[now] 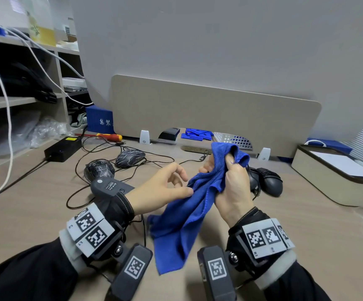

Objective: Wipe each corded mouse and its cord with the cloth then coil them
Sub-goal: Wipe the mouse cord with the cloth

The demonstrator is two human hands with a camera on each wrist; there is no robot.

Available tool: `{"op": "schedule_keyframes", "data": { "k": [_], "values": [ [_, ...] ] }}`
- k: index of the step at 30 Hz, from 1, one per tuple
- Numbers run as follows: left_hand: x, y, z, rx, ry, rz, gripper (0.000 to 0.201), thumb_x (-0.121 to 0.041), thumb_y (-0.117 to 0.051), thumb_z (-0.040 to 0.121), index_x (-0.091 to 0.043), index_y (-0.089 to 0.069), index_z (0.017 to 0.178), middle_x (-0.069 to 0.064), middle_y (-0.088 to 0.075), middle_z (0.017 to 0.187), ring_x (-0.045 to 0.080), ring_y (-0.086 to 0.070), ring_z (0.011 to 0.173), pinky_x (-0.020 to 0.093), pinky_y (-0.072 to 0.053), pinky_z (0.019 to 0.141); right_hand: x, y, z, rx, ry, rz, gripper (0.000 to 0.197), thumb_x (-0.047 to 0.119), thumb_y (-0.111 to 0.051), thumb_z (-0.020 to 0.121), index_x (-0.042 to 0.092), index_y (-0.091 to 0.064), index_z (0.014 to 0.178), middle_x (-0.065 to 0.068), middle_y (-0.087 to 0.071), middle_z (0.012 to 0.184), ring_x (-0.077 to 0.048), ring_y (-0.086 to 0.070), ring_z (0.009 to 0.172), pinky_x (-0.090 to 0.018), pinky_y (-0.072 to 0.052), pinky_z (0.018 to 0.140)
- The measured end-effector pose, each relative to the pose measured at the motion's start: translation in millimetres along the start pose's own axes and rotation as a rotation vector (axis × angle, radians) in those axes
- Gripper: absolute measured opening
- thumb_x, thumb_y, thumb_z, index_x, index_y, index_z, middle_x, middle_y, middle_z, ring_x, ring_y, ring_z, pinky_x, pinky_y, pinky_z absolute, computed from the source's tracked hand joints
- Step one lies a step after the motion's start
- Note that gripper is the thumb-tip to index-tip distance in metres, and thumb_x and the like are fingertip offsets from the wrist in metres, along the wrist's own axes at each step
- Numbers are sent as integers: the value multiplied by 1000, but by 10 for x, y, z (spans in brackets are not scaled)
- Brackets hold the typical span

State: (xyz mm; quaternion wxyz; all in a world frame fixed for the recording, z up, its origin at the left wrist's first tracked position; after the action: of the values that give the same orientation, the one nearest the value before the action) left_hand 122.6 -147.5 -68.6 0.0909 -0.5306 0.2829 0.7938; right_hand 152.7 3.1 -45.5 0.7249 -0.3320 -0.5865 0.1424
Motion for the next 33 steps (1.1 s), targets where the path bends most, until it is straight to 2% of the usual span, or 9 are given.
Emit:
{"op": "schedule_keyframes", "data": {
  "k": [2, 5, 10, 15, 21, 24, 28, 30, 33],
  "values": [
    [-36, 35, -6, -26, -40, 47, 24, -18, -74, 88, -12, -54, 75, -7, -51, 63, 3, -43, 56, 13, -36, 54, 11, 11, 7, -20, 5, 9, 27, 25, -43, 104, 11, -55, 84, -3, -52, 67, -14, -56, 50, -27, -51, 51],
    [-94, 21, -39, 13, -33, -38, 48, -26, -65, 92, -15, -39, 53, -9, -34, 46, 7, -26, 42, 16, -22, 41, 14, -2, -7, -20, 9, 30, 29, 20, -42, 104, 13, -52, 78, -1, -47, 63, -11, -50, 46, -24, -47, 46],
    [-118, 84, -20, -105, 57, -172, 54, -10, -56, 98, -19, -31, 51, -7, -24, 45, 8, -17, 39, 14, -13, 38, 44, 13, 45, -11, -14, 118, 35, 13, -39, 103, 17, -38, 69, 3, -34, 58, -9, -32, 42, -22, -34, 39],
    [-37, 337, 4, -271, 127, -233, 57, -14, -58, 96, -23, -35, 44, -8, -24, 45, 7, -18, 37, 11, -13, 38, 387, 265, 192, -180, 111, 153, 38, 6, -35, 102, 18, -35, 66, 4, -31, 54, -9, -28, 40, -18, -30, 40],
    [21, 343, 14, -195, 255, -248, 42, -22, -62, 93, -18, -46, 55, -1, -42, 49, 10, -30, 40, 13, -18, 39, 405, 245, 132, -193, 132, 59, 34, 10, -33, 104, 16, -44, 72, 3, -41, 55, -8, -37, 41, -18, -35, 41],
    [1, 278, 10, -125, 242, -156, 23, -15, -49, 101, -4, -66, 89, 5, -70, 72, 12, -50, 53, 20, -35, 44, 361, 154, 94, -122, 124, 38, 33, 10, -33, 102, 19, -38, 71, 0, -30, 61, -10, -33, 43, -19, -34, 40],
    [8, 213, 32, -107, 163, 57, 35, -3, -49, 100, -12, -57, 133, -2, -69, 110, 6, -59, 77, 13, -42, 60, 174, 96, 114, -72, 90, 39, 26, 15, -44, 98, 20, -35, 74, 2, -28, 57, -12, -33, 41, -22, -36, 41],
    [-26, 162, 17, -46, 89, 84, 33, -4, -57, 97, -14, -61, 129, -1, -70, 113, 6, -63, 87, 10, -47, 72, 111, 44, 83, -18, 55, 32, 28, 17, -43, 98, 23, -32, 73, 2, -23, 59, -13, -27, 45, -22, -33, 43],
    [-77, 55, -28, 84, 45, 11, 17, -16, -67, 89, -10, -72, 104, 11, -75, 101, 18, -69, 92, 25, -54, 85, 29, -18, -5, 18, 14, -34, 30, 20, -35, 102, 23, -40, 72, 2, -20, 64, -14, -24, 50, -24, -33, 41]
  ]
}}
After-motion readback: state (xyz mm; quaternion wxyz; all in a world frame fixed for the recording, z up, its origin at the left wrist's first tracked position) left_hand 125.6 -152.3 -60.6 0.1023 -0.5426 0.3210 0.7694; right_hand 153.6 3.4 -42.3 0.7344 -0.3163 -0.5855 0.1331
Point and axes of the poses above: each hand's wrist, its own z-axis towards the middle knuckle, its own y-axis out of the back of the hand, x = y × z, the point moved 4 cm from there along z, towards the middle knuckle
